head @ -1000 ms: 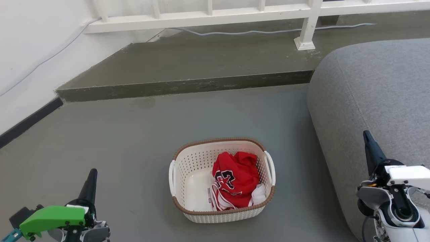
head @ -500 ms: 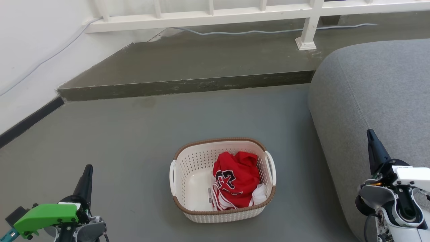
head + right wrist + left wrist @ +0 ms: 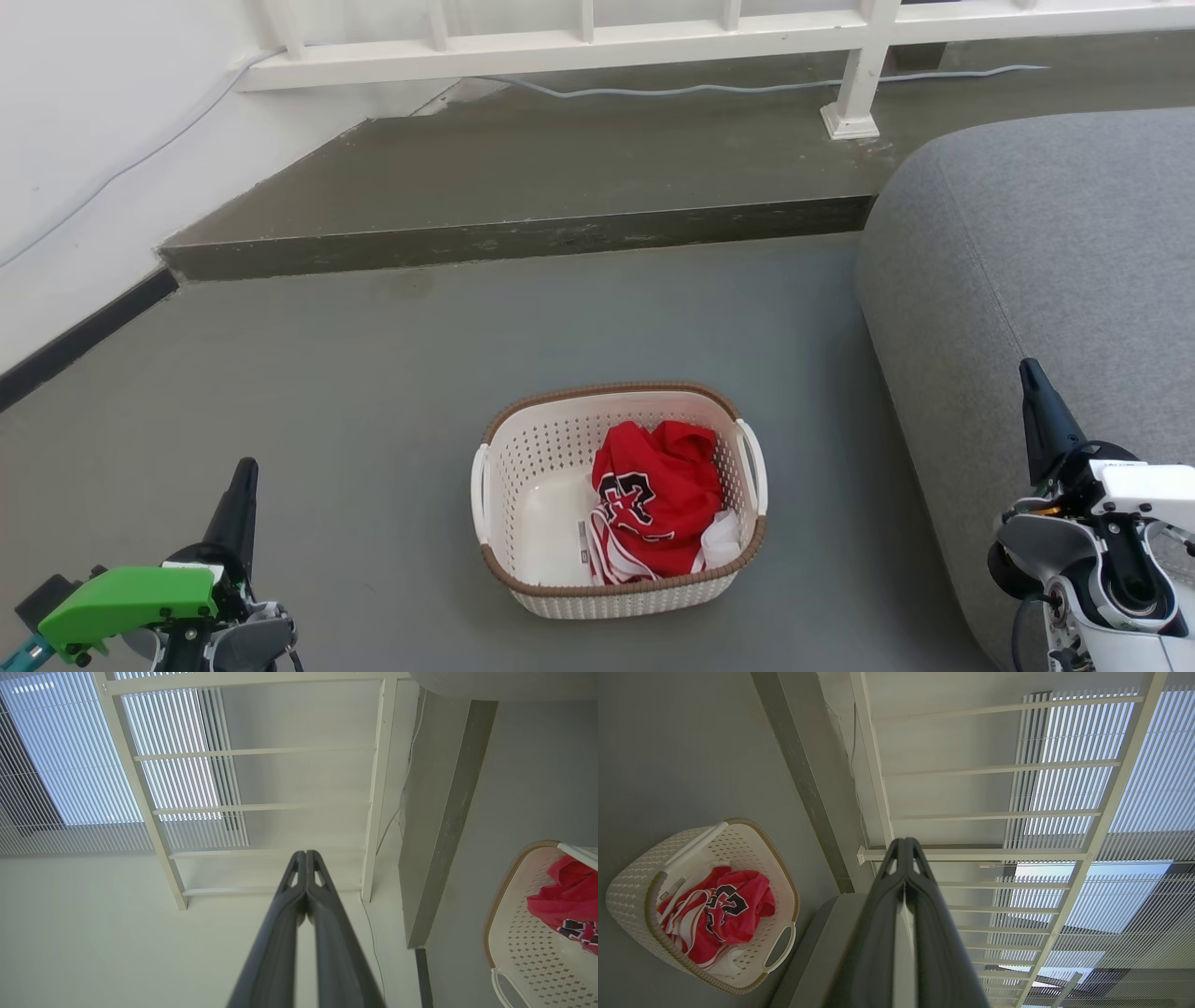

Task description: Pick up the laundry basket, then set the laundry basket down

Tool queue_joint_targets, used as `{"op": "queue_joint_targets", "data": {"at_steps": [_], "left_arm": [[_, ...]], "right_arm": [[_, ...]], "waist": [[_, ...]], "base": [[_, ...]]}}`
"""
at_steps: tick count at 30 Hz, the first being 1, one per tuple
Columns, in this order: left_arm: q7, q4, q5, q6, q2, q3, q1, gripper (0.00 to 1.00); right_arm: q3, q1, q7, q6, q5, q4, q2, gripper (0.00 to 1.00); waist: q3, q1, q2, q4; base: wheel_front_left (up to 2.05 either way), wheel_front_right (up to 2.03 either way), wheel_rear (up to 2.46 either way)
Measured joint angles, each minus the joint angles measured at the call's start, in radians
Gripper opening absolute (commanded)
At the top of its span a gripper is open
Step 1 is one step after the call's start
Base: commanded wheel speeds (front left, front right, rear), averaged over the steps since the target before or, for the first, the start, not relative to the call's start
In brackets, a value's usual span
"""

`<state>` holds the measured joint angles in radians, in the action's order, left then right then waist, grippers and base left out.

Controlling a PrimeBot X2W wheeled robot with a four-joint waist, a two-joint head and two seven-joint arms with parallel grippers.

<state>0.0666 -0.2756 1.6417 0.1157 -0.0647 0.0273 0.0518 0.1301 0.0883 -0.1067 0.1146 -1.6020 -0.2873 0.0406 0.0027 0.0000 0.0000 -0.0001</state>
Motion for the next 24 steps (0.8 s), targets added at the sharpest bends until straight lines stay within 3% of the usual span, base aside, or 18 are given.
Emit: {"op": "queue_joint_targets", "data": {"at_steps": [24], "left_arm": [[0.003, -0.002, 0.000, 0.000, 0.000, 0.002, 0.001, 0.00]], "right_arm": [[0.001, 0.000, 0.000, 0.000, 0.000, 0.001, 0.000, 0.00]], "waist": [[0.000, 0.0000, 0.0000, 0.000]], "base": [[0.00, 0.00, 0.00]]}}
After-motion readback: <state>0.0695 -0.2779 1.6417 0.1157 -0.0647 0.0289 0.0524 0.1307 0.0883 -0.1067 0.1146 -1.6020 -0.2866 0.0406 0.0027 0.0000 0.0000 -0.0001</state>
